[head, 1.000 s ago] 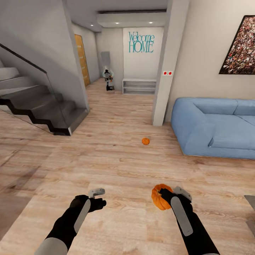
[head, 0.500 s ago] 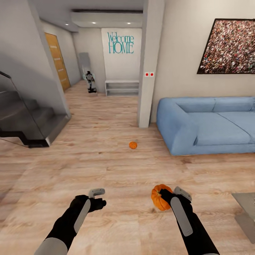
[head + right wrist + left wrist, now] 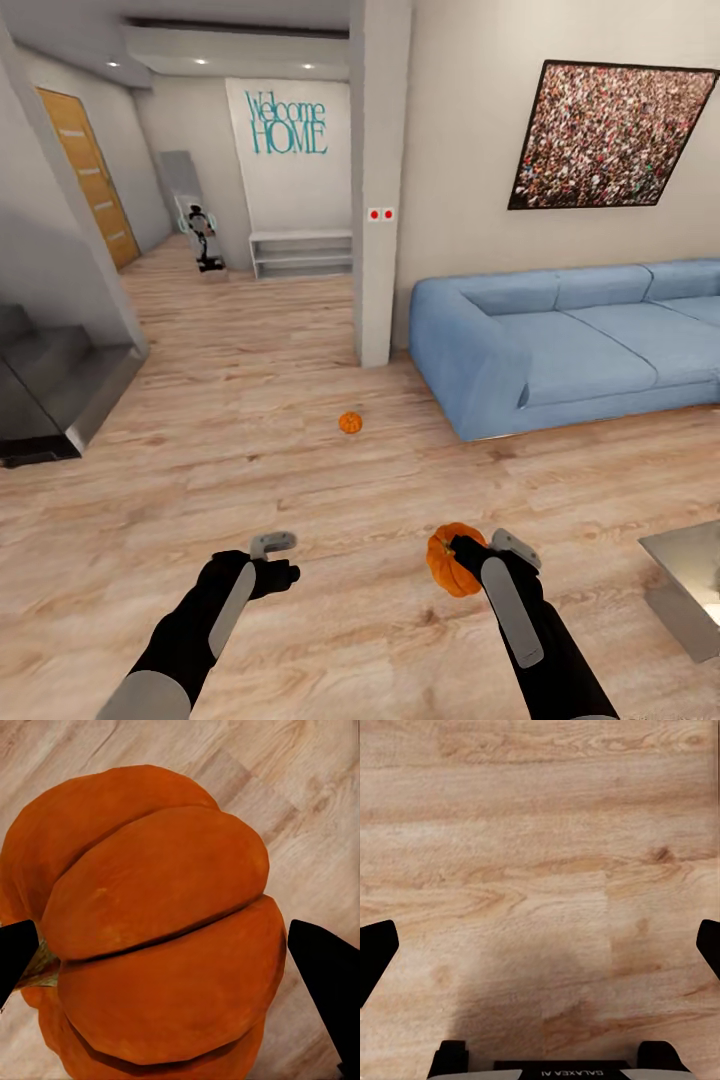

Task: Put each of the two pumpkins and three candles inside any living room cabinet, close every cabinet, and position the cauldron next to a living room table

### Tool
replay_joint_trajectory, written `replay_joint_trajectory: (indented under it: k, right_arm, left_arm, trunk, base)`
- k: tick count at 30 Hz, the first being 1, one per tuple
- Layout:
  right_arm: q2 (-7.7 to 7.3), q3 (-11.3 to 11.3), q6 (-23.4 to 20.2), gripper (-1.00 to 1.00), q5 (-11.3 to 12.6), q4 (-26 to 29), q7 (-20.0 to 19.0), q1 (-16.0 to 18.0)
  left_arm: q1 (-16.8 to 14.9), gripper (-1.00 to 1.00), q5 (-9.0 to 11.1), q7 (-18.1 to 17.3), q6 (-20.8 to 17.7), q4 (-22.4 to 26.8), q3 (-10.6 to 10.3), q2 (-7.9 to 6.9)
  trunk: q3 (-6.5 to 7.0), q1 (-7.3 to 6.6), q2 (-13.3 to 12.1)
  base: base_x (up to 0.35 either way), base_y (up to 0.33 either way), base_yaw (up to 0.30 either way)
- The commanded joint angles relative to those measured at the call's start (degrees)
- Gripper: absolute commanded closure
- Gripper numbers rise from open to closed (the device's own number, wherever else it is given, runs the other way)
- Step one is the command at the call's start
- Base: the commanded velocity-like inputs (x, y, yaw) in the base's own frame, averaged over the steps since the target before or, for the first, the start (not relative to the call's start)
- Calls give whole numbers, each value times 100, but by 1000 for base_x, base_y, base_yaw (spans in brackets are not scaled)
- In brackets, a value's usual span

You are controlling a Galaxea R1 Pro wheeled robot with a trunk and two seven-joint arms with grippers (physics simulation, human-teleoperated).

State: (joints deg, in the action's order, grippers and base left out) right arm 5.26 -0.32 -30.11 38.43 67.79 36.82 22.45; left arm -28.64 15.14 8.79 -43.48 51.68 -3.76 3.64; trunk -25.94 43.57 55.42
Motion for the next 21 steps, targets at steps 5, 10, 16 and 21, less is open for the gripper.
replay_joint_trajectory:
  k: [5,10,16,21]
  right_arm:
    - [8,10,111,100,42,-2,36,5]
    - [2,59,426,100,34,-9,39,5]
    - [4,66,453,100,32,-12,39,5]
    - [2,64,469,100,33,-12,36,5]
  left_arm:
    - [-1,-100,60,53,-20,9,-11,-3]
    - [-1,-100,59,53,-16,16,3,-3]
    - [-1,-100,59,53,-20,29,7,-4]
    - [-1,-100,60,53,-20,43,7,-4]
  trunk:
    - [2,3,4]
    - [3,3,4]
    - [3,3,4]
    - [3,3,4]
  base:
    - [274,243,-259]
    - [289,224,-53]
    - [294,227,-3]
    - [293,235,0]
